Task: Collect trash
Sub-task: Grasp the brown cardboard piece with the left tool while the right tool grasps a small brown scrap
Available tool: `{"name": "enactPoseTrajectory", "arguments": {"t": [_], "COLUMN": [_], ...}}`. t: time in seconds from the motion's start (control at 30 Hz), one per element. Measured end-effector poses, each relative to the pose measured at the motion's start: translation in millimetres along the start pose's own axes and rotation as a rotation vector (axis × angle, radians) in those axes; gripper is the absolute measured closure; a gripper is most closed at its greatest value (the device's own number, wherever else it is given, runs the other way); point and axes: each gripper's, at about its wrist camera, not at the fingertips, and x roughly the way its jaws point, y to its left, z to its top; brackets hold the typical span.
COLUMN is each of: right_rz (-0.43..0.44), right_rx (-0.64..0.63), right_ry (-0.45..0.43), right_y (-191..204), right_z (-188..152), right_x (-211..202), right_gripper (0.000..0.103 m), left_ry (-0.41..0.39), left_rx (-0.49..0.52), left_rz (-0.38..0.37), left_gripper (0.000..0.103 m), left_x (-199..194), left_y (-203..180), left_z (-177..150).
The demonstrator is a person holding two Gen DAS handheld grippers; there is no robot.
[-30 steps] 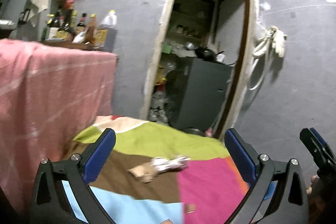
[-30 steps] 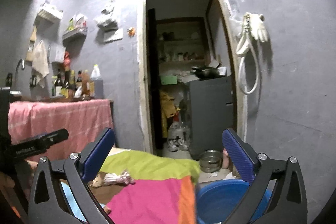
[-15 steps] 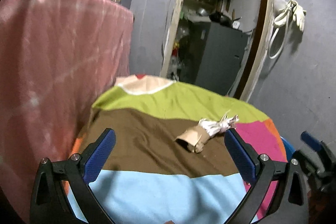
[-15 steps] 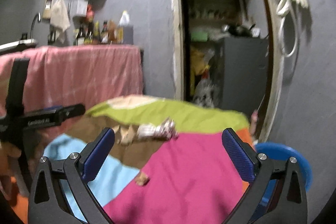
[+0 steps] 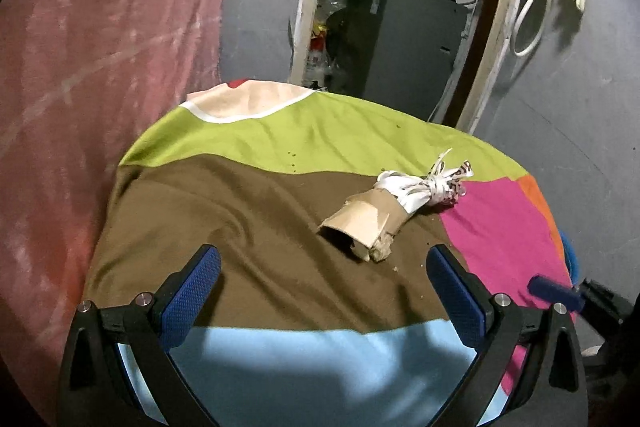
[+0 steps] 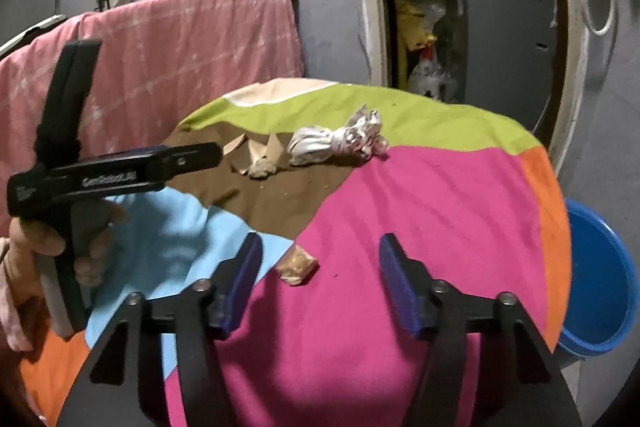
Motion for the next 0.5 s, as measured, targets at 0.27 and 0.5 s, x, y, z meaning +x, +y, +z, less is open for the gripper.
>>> {"name": "enactPoseTrajectory", "arguments": {"t": [0.27,0.5], "right_rz": [0.045,0.071], "right_rx": [-0.009,-0.012], "right_ry": [0.064,0.083], "right_y": [3,0], "right_z": [-3,-2], "right_x": [14,17], "right_gripper": [0.073,0.082], "left_ry": [0.047,0.094], "left_rx": [-0.032,-0.083], "left_rz": [-0.044,-0.096], "left_gripper": [0.03,0.058], "left_x": [20,37], "left_y": [2,10], "left_z": [11,17]}}
